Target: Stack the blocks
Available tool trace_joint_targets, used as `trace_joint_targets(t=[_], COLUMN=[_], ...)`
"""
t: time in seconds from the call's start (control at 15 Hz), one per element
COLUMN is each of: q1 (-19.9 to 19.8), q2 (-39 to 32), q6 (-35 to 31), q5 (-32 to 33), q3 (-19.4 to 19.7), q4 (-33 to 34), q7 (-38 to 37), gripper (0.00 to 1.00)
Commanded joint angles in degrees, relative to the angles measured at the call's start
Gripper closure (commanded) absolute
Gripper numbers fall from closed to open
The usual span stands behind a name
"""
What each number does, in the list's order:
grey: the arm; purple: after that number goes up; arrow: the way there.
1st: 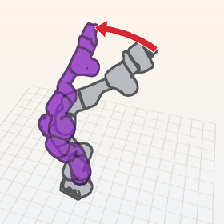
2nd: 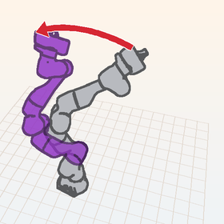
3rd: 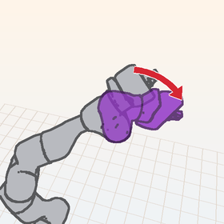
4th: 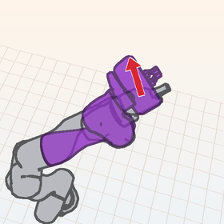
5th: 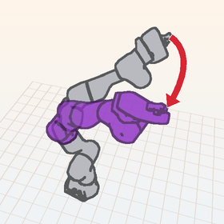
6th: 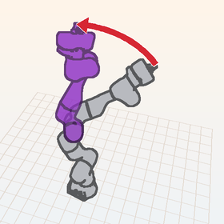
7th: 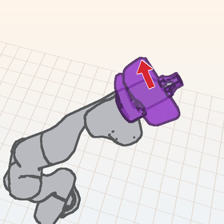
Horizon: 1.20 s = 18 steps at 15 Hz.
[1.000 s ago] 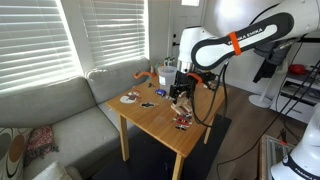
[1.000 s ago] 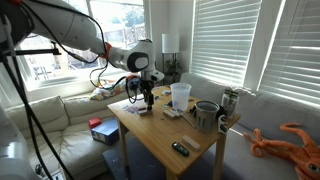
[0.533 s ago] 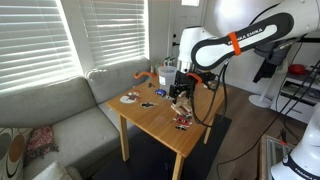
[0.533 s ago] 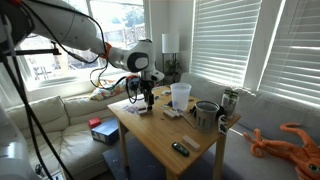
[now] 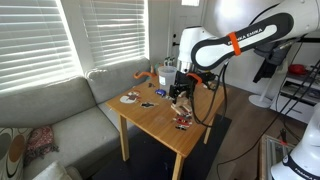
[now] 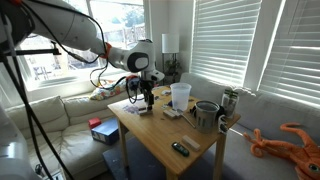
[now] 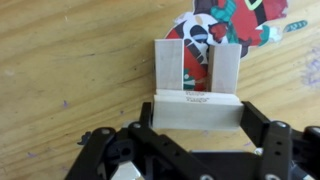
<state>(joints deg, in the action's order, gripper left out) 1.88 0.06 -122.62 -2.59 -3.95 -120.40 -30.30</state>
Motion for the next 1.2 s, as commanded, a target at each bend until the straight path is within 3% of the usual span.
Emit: trace_joint_targets(t=[0.0,1.0,1.13], q1=[0.61,0.66,0.65], q2=[-1.01,-1.80,-1.83], q6=[0.22,0.48,0.51], q5=[0.26,-0.07,-0.02], q3=[0.17,0.29,0.30], q4=[1.30,1.32,1.35], q7=[-0.83,-0.43,-0.44], gripper=[0.00,0.00,0.05])
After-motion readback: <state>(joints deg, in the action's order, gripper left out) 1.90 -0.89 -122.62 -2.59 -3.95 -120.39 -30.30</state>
